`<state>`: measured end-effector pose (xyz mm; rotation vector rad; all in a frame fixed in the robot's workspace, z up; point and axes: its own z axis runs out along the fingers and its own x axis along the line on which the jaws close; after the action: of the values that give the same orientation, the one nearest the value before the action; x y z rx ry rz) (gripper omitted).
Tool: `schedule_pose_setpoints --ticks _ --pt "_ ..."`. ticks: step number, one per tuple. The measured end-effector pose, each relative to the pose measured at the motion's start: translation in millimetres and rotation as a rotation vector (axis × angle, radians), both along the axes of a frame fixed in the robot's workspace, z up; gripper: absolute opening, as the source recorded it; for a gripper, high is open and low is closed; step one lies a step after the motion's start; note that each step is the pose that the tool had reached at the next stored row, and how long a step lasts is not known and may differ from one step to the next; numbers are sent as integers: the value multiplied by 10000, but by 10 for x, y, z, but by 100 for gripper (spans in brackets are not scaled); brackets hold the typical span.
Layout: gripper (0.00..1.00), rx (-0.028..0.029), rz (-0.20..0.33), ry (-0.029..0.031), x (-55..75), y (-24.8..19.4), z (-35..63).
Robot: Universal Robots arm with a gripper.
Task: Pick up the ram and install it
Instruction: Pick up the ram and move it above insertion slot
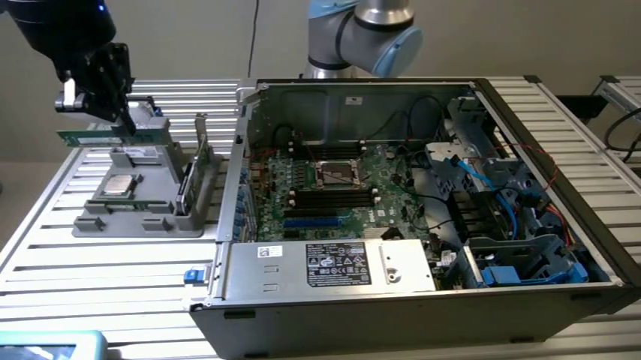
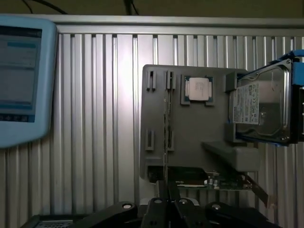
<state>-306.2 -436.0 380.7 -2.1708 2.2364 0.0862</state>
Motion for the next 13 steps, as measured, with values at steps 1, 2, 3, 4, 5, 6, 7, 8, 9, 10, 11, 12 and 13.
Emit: schedule_pose_setpoints --ticks 1,2,3,4,5,6,7,8,9,10,11,12,13 --pt "12 5 1 1 39 0 39" --pt "12 11 3 1 77 0 72" --pt "12 16 4 0 117 0 101" --pt "12 20 6 0 158 0 123" --pt "12 23 8 1 200 0 142" --pt "12 26 10 3 246 0 157" --pt "12 30 12 2 291 0 168" --pt "12 35 14 2 336 0 176" --pt "12 41 16 1 381 0 182" --pt "12 45 17 2 426 0 188" --pt "12 50 18 2 472 0 192" --pt "12 54 19 2 518 0 195" --pt "12 57 20 2 564 0 196"
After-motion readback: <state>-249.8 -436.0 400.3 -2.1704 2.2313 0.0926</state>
